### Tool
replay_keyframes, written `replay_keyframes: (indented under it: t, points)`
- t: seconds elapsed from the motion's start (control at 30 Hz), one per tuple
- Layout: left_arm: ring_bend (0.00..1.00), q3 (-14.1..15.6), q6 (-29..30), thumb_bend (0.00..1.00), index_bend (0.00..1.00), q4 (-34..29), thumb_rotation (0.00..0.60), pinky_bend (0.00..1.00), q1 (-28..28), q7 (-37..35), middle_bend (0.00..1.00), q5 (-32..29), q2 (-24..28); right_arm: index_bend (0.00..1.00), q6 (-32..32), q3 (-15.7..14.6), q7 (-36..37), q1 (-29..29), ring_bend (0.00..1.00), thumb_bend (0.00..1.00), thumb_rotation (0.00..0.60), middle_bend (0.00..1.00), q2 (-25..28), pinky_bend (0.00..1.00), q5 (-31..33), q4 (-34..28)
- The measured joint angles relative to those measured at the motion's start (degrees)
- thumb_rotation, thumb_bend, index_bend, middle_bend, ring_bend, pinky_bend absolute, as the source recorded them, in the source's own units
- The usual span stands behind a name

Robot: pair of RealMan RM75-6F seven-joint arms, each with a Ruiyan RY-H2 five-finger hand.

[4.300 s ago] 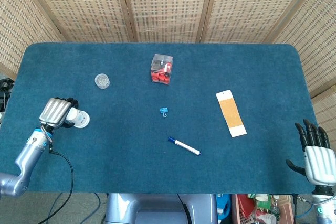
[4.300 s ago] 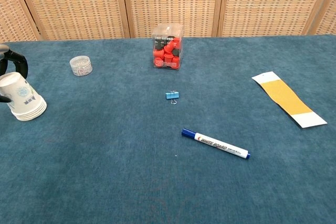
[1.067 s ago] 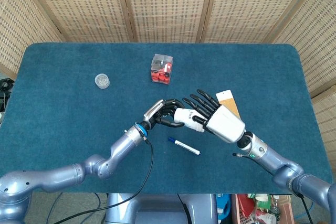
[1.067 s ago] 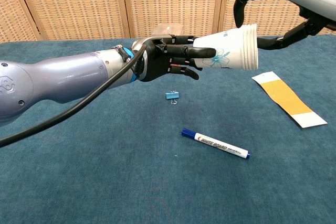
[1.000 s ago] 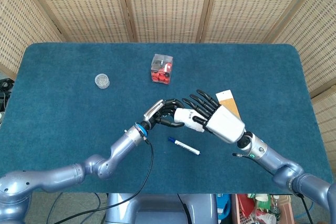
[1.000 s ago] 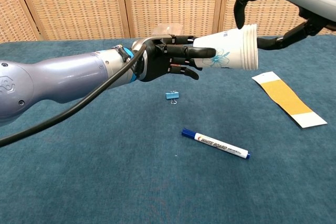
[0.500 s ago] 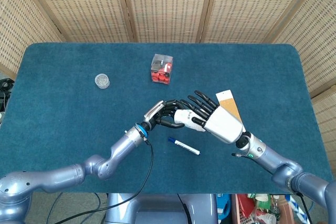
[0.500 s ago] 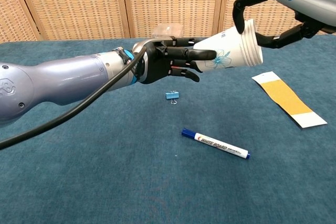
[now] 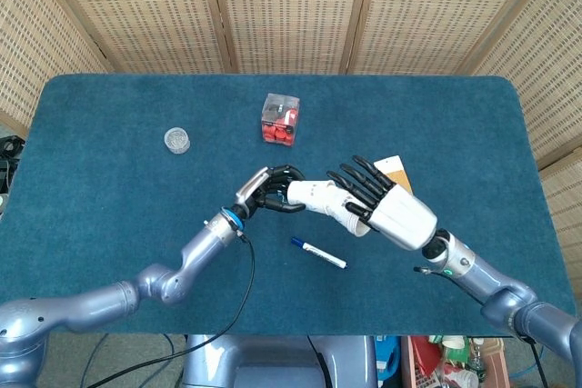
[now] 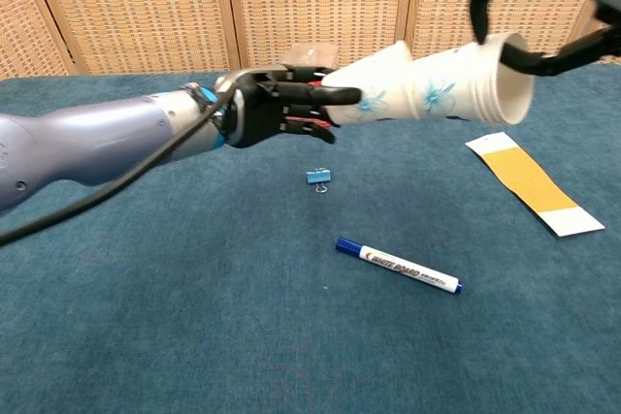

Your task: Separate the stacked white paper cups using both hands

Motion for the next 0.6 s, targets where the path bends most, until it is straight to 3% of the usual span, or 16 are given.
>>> replay_keyframes:
  t: [0.33,0.6]
  points:
    - [0.53,1.6,1.6,0.15,0.48,2.3,0.600,0.50,3.8,-0.7,0.44,3.8,7.0,0.70,1.6,-2.7,0.5,-3.4,0.00,0.61,0.600,0.08,3.1,0.00,0.2,4.8]
    - [0.52,6.2,6.0,0.16,0.49,3.9,0.600,0.50,5.9,10.2,0.44,9.6,13.5,0.70,-3.8,-5.8,-3.6,-2.5,0.00,0.61,0.600,0.08,6.4,0.00,-2.2,5.6]
